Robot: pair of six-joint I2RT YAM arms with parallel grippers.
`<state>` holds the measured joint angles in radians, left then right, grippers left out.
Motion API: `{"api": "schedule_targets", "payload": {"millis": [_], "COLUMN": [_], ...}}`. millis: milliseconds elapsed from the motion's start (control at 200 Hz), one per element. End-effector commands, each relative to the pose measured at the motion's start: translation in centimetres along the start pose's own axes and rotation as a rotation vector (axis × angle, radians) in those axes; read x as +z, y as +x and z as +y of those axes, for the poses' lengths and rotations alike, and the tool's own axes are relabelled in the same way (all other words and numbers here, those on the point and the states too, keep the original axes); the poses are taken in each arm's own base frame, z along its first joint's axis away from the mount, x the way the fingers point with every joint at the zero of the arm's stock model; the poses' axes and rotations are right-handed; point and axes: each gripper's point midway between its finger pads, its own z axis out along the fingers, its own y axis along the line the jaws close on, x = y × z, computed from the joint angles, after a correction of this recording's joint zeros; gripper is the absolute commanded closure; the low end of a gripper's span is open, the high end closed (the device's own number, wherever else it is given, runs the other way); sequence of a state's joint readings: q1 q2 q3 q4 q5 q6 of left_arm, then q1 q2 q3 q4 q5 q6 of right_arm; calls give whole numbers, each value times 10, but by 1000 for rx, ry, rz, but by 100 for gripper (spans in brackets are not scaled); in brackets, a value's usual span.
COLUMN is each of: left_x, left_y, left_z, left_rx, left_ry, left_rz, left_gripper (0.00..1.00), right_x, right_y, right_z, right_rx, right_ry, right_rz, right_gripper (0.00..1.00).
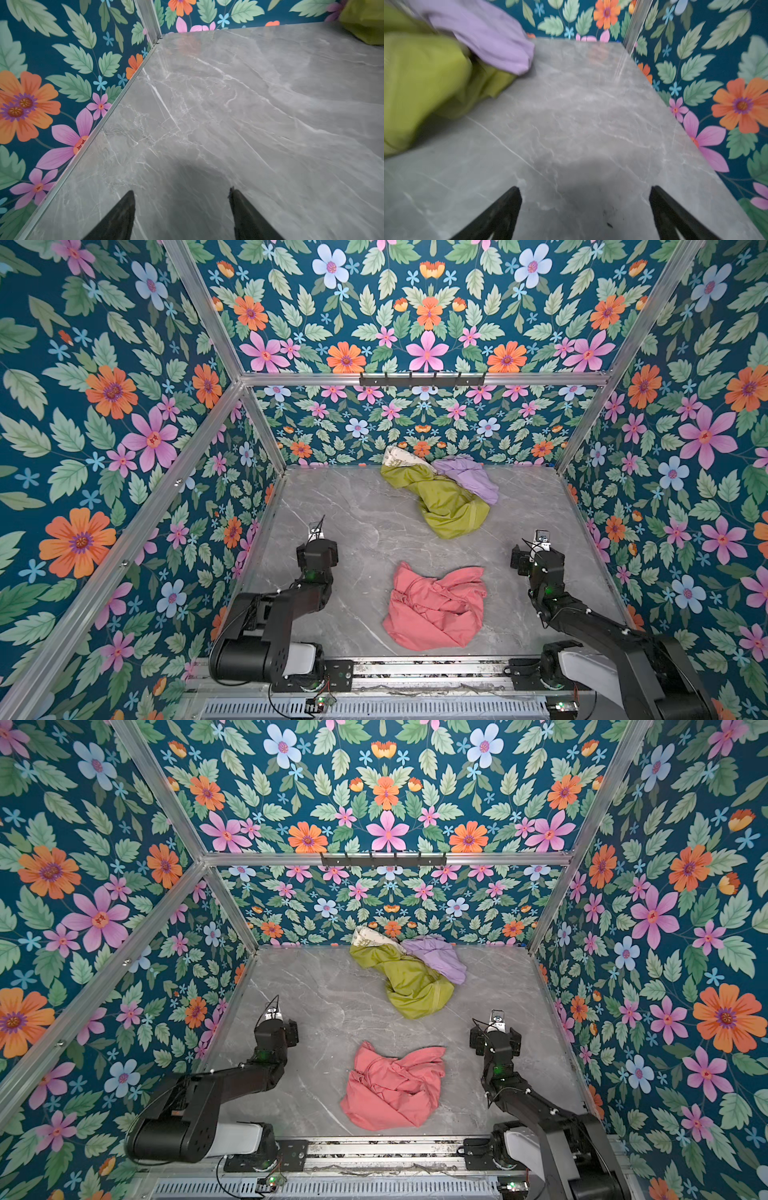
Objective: Pick out a specific cloth from the pile
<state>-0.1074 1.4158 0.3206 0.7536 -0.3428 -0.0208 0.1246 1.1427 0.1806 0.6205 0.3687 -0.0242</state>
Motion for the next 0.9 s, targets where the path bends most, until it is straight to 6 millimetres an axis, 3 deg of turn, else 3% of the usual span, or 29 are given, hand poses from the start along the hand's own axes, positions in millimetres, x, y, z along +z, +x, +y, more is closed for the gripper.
{"api": "schedule_targets", "payload": {"millis": [0,105,155,185,200,220,265,320,470,675,895], "left_x": [5,13,13,13,13,12,11,11,11,12,12], "left_y": [-49,-33,-35,-35,-35,-36,-35,-36,-37,-36,-36], "left_z": [-22,-11,-9,-9,-9,-9,-6,-6,-7,-8,-11], "left_rx": [-24,-87,-92,-92,-93,-93,-95,-93,-91,-92,-81], "left_ry": [141,130,131,133,133,133,120,120,123,125,144], "left_rz": [-207,-217,-241,-238,-240,-247,-251,-251,-252,-251,-248], "left_gripper": [26,27,23,20,5,0,0,0,0,0,0], "right_x": [3,1,1,-1,-1,0,7,15,33,41,44], "right_y": [-48,-47,-48,-50,-50,-51,-51,-51,-34,-33,-32], "right_z": [8,7,6,5,6,7,14,8,11,-7,-8], "right_rx": [32,56,79,124,137,149,135,145,144,209,211], "right_ry": [-78,-123,-123,-126,-129,-139,-162,-119,-108,-15,-9], "right_rz": [-165,-161,-167,-186,-190,-193,-172,-187,-144,-116,-95], "right_gripper": [1,1,1,1,1,1,1,1,1,1,1]}}
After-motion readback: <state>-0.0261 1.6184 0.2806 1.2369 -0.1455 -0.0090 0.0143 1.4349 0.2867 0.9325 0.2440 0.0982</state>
